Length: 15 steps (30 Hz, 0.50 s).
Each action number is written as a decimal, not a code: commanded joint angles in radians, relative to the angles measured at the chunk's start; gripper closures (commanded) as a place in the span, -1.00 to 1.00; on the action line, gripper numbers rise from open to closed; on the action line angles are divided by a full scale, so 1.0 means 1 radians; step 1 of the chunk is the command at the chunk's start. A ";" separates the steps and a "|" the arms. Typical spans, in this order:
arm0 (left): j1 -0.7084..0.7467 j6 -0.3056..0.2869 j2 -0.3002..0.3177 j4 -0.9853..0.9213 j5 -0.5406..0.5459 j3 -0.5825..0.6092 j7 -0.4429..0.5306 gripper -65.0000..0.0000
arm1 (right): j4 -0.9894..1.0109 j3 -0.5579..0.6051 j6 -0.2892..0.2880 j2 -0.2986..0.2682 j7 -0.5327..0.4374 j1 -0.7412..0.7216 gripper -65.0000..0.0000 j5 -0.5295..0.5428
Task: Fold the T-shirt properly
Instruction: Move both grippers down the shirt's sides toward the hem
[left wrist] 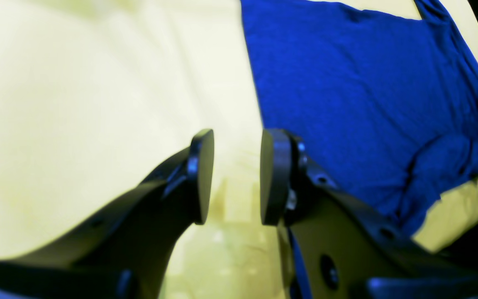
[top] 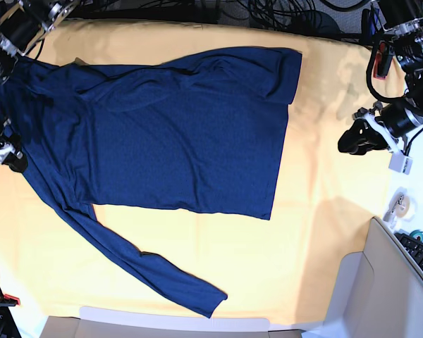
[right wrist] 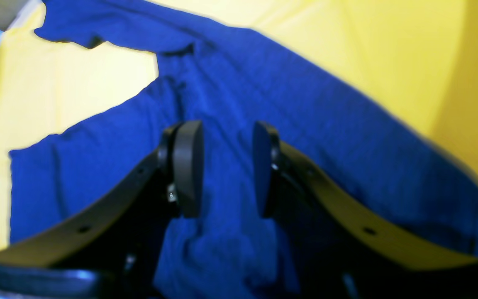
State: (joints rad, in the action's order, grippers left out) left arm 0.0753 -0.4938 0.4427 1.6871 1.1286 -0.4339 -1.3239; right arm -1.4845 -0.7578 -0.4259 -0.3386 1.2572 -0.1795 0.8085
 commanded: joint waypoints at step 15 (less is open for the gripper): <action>-0.438 0.004 0.015 -0.571 0.018 0.280 0.085 0.42 | 0.186 0.272 -0.009 -0.055 -0.023 -0.338 0.38 -0.314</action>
State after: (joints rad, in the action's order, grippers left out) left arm -0.3428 -0.4900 0.4385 1.0992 1.1278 -0.1459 -1.2407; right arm -1.2831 -0.4843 -0.4305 -0.3729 1.2530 -0.4885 0.4793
